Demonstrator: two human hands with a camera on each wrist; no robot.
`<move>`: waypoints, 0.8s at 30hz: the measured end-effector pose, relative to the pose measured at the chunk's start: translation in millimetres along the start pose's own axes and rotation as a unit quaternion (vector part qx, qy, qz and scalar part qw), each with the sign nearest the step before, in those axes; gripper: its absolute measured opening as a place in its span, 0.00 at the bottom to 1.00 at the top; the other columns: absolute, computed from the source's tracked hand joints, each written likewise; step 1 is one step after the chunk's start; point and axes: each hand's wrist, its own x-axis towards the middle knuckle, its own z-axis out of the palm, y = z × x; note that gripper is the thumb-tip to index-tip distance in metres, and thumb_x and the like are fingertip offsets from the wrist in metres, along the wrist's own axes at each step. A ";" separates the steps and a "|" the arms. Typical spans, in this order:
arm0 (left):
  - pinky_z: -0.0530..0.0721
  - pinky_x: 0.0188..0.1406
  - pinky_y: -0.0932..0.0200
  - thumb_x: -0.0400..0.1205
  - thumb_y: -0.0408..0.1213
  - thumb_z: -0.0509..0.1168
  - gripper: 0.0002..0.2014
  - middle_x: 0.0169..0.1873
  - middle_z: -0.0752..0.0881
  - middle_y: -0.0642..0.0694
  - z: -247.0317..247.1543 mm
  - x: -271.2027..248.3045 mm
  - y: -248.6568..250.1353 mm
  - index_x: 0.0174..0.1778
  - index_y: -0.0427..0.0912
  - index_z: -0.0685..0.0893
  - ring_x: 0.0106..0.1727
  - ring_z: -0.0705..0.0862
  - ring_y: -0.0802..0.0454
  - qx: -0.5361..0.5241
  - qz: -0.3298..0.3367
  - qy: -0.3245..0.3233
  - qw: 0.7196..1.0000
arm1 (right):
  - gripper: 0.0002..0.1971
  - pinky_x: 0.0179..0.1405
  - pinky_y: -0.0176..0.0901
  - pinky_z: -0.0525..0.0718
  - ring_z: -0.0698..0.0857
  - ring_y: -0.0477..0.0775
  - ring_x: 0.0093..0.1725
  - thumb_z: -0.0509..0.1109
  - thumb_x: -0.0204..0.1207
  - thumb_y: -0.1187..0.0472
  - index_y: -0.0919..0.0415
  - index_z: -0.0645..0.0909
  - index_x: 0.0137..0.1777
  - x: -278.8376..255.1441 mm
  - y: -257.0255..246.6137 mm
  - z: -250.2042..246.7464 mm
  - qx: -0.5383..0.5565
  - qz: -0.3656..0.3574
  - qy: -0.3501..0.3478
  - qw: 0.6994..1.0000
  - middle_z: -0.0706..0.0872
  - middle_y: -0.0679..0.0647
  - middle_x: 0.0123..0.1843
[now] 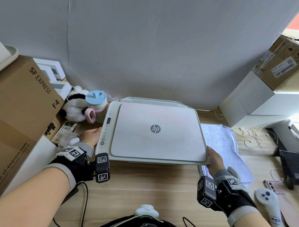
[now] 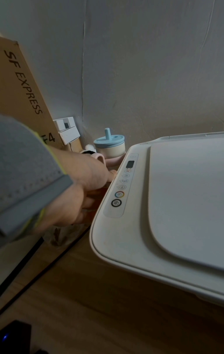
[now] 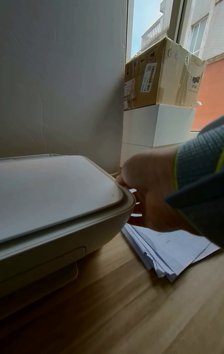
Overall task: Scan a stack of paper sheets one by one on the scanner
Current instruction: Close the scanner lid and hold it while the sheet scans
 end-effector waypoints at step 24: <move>0.70 0.50 0.60 0.82 0.47 0.63 0.15 0.53 0.88 0.38 -1.2 -12.4 7.5 0.51 0.39 0.89 0.49 0.81 0.44 0.032 0.003 0.001 0.999 | 0.06 0.41 0.44 0.76 0.77 0.48 0.38 0.58 0.84 0.59 0.57 0.73 0.57 -4.9 -0.7 4.4 0.045 0.003 -0.005 0.999 0.78 0.50 0.41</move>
